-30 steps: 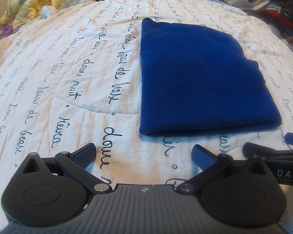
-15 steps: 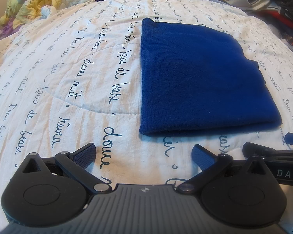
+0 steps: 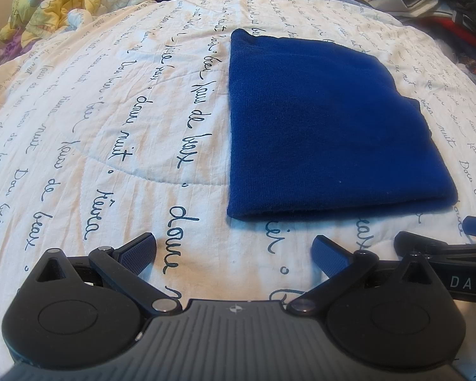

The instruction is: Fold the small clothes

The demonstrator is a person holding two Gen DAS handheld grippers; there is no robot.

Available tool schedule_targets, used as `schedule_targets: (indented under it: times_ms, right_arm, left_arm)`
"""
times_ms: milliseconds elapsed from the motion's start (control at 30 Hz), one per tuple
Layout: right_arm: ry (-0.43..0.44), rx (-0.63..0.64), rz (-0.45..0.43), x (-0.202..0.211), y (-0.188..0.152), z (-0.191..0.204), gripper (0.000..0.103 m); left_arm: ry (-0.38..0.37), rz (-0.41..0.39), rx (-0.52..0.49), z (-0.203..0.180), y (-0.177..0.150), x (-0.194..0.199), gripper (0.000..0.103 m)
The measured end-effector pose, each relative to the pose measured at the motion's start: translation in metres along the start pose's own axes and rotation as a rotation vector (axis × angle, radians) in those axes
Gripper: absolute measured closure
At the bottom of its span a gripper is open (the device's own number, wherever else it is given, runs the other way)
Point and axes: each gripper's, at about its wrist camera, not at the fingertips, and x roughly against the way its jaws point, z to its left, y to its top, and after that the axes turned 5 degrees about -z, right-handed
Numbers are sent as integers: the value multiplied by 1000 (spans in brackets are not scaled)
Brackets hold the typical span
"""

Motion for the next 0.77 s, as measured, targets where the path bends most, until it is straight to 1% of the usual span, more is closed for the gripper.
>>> schedule_targets:
  times_ms: [400,467,500,533,600,733,767]
  right_arm:
    - [0,0,0,0,0,0,0]
    - [1,0,-1,0,1,0,0]
    - [0,2,0,0,0,0,0]
    - [1,3,0,0,1,0,0]
    - [2,5,-1,1,0,0,0]
    - [10,3,3,3,2,-1,0]
    - [18,4,-11,6,3,-4,0]
  left_arm:
    - [0,-1,0,0,0,0,0]
    - [-7,-17,4,1,-2,1,0]
    - [-27,-39,21,4,-4,2,0]
    - [-37,-44,22,5,-5,3,0]
    - [-29,-47,30,6,-5,3,0]
    - [-5,-53,-5,4,-9,7,0]
    - [-17,-63,-18,8,-9,11,0]
